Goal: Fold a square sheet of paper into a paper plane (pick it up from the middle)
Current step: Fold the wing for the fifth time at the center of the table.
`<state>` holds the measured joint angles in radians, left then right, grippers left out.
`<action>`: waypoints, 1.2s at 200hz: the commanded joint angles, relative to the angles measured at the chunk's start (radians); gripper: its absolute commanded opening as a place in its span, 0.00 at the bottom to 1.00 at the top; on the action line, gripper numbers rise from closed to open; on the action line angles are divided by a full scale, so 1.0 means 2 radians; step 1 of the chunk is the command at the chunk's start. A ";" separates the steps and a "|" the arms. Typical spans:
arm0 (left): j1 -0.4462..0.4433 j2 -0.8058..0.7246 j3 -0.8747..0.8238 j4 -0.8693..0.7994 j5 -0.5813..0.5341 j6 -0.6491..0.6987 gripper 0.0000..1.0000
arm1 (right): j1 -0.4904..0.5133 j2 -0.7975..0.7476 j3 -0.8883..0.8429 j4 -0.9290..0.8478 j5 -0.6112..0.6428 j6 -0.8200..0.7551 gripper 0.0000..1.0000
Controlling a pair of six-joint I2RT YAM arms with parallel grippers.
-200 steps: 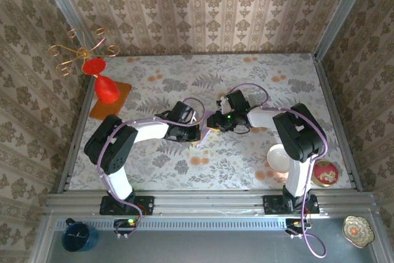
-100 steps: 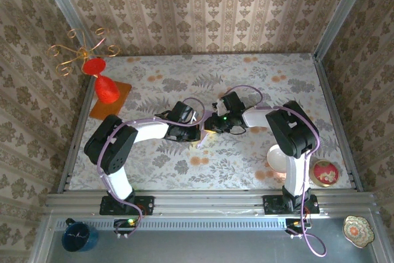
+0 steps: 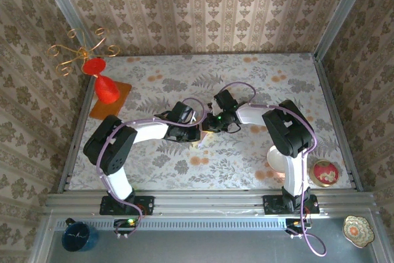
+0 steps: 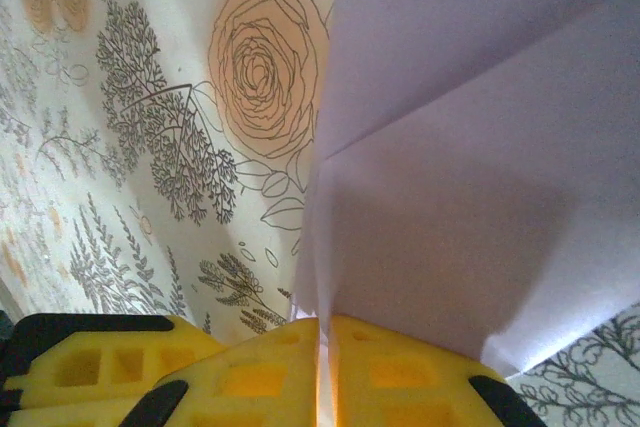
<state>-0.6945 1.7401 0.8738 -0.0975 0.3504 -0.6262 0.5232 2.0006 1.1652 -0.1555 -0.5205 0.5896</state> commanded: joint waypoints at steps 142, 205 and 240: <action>-0.023 0.000 -0.001 0.039 0.044 -0.051 0.00 | 0.003 0.022 0.009 -0.059 0.022 -0.011 0.09; -0.026 0.000 -0.028 0.045 0.042 -0.067 0.00 | 0.001 0.030 0.016 -0.066 0.027 -0.007 0.08; -0.030 0.006 -0.038 0.048 0.043 -0.074 0.00 | 0.000 0.033 0.019 -0.071 0.032 -0.006 0.08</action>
<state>-0.7422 1.7344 0.8246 0.0097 0.4236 -0.7471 0.5266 2.0136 1.2045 -0.2207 -0.5083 0.5762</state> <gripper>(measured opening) 0.060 0.082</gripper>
